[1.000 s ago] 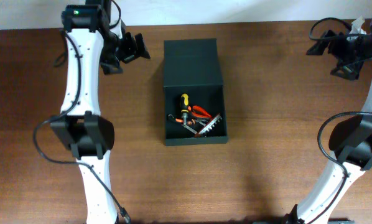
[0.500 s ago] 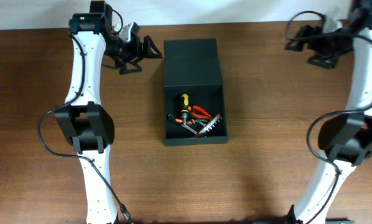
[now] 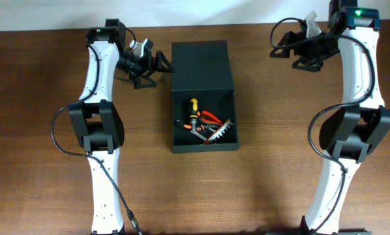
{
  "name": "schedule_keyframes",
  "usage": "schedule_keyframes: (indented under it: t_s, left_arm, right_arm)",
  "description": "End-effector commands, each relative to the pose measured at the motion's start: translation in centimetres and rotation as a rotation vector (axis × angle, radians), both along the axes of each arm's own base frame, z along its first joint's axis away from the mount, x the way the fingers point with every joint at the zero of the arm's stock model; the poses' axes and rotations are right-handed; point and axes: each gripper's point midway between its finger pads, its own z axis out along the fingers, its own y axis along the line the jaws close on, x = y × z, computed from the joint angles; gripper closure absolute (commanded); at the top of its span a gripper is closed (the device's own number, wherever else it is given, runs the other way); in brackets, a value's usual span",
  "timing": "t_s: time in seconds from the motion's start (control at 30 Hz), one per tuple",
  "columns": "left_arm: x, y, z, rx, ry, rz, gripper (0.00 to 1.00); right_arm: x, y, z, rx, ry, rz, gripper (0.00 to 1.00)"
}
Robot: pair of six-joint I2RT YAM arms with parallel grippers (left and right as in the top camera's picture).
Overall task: Pack container
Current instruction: 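Move both grippers to the box lid's left and right edges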
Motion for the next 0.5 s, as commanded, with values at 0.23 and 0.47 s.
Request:
schedule_keyframes:
  t_s: [0.23,0.47]
  left_arm:
    - [0.3,1.9,-0.6,0.114,0.045,0.083,0.98]
    - [2.5,1.9,-0.4,0.108,-0.036,0.113,0.98]
  right_arm:
    - [-0.1,-0.1,-0.8,-0.002,0.024,-0.007,0.96]
    - [0.5,-0.1,-2.1,0.003,0.031,-0.008,0.96]
